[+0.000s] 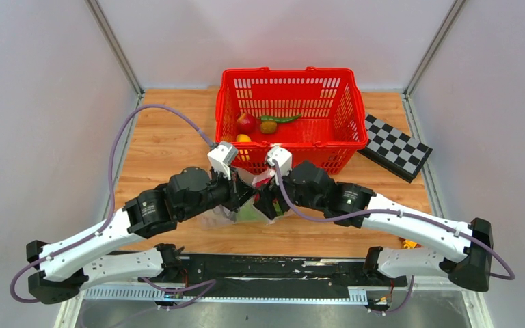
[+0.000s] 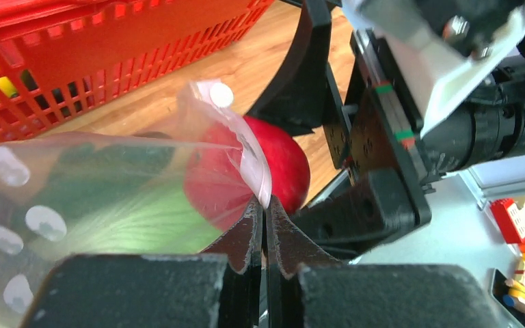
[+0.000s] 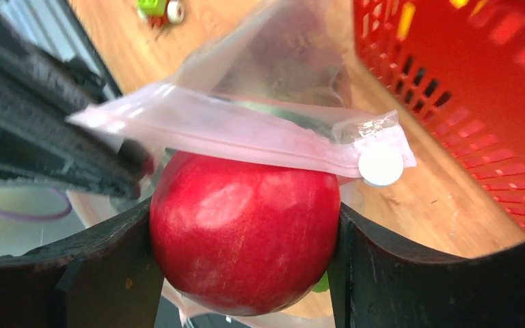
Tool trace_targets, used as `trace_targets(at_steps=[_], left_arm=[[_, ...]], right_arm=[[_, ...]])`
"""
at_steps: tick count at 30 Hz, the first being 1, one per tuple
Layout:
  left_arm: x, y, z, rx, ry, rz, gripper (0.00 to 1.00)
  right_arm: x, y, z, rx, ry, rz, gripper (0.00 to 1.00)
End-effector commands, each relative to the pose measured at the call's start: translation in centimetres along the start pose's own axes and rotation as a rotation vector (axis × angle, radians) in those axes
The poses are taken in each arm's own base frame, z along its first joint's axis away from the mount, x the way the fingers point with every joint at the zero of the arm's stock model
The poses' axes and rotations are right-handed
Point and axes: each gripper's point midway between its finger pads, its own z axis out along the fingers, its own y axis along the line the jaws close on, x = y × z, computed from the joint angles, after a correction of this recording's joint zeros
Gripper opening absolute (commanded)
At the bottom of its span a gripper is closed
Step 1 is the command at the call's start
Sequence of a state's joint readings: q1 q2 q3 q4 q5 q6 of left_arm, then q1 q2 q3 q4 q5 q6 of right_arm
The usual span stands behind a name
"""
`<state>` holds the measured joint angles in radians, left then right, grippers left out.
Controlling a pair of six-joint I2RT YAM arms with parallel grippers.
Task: Place the food in the zip-top bag and seal the zipper
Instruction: Place the fake fruit in the zipper food storage bag, then pick up the fake fruit from the bin.
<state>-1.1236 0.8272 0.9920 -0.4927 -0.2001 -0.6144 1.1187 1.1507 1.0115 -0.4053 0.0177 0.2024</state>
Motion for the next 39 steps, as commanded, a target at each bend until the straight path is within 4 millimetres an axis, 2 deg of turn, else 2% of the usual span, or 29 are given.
trace_targets(at_steps=[1,5,8,10,13,17,20,23,26,31,34,35,37,39], left_arm=[[-4.0,-3.8,-1.3,0.159,-0.107,-0.02,0.04],[-4.6,-4.2,-1.4,0.174,-0.132,-0.029,0.05],[-5.4,-4.5,-1.9,0.192,-0.168,-0.037,0.05],[-6.3,-5.0,-2.5,0.217,-0.203,-0.045,0.04],[-7.6,-5.3,-3.5,0.238,-0.26,-0.058,0.04],[-8.1,-3.9,-4.3,0.181,-0.305,-0.081,0.04],[-7.9,-2.3,-4.7,0.122,-0.334,-0.108,0.04],[-8.0,-0.8,-5.4,0.064,-0.364,-0.131,0.04],[-8.0,0.6,-5.9,0.003,-0.379,-0.138,0.04],[-7.9,2.5,-6.7,-0.082,-0.4,-0.147,0.04],[-8.0,3.5,-7.3,-0.133,-0.411,-0.146,0.03],[-8.0,3.8,-7.5,-0.149,-0.409,-0.141,0.02],[-8.0,4.3,-7.9,-0.177,-0.406,-0.132,0.01],[-8.1,4.8,-8.2,-0.2,-0.407,-0.128,0.0]], right_arm=[[-4.7,-1.7,-1.4,0.122,-0.211,0.074,0.48],[-4.8,2.4,-1.3,-0.12,-0.23,-0.003,0.53],[-4.5,4.1,-1.1,-0.213,-0.216,-0.038,0.57],[-4.5,3.9,-0.8,-0.197,-0.213,-0.038,0.61],[-5.1,3.1,-0.8,-0.149,-0.238,-0.035,0.78],[-6.4,3.5,-2.3,-0.171,-0.316,-0.048,0.87],[-6.6,3.8,-3.2,-0.191,-0.326,-0.069,0.9],[-6.9,4.0,-4.1,-0.201,-0.333,-0.08,0.91],[-7.2,5.2,-5.5,-0.276,-0.359,-0.106,0.89],[-8.5,7.5,-8.1,-0.405,-0.417,-0.162,0.79],[-9.8,6.8,-9.3,-0.353,-0.473,-0.178,0.72],[-10.4,5.9,-9.4,-0.301,-0.492,-0.173,0.71],[-11.3,3.5,-9.3,-0.162,-0.518,-0.151,0.68],[-11.8,-0.1,-8.8,0.044,-0.508,-0.116,0.68]])
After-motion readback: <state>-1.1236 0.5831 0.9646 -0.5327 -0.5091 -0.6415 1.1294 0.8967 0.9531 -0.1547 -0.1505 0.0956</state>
